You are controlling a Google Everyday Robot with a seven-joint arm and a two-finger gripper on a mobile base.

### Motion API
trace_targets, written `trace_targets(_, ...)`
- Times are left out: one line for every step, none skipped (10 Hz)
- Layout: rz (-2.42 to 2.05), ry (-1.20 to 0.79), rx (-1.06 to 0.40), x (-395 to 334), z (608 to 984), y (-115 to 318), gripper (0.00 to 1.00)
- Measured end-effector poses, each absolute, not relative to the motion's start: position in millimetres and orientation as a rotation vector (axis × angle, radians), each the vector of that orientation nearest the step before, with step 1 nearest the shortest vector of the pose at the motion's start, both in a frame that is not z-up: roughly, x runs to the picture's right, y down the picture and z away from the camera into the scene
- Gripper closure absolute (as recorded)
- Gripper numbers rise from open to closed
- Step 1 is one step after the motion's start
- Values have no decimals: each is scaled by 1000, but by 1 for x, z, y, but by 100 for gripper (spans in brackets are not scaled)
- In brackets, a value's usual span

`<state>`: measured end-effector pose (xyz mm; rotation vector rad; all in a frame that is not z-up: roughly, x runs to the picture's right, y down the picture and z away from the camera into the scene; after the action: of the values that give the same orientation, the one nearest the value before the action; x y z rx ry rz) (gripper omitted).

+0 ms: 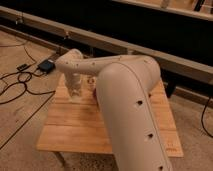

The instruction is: Place the white sponge in the ceramic bowl

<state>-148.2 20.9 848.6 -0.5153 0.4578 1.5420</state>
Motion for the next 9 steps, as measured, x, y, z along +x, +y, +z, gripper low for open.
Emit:
trace_targets(1560,466,-487,-133,849,9,100)
trace_targets(1577,483,-461,-117,852,1,100)
trace_targets(1590,495,-445,-106,856,-4,100)
trace_targets(1602,513,-428,-94,861,-8,100)
trace_targets(1610,524,-417,-86,866,-11,100)
trace_targets(1621,552,-402,-72,875,-14,100)
trace_targets(1631,571,-400,-63,880,-14,100)
trace_targets(1638,583,-397,-57,885,-14,100)
trace_targets(1652,604,-395,-45,891,-12,100)
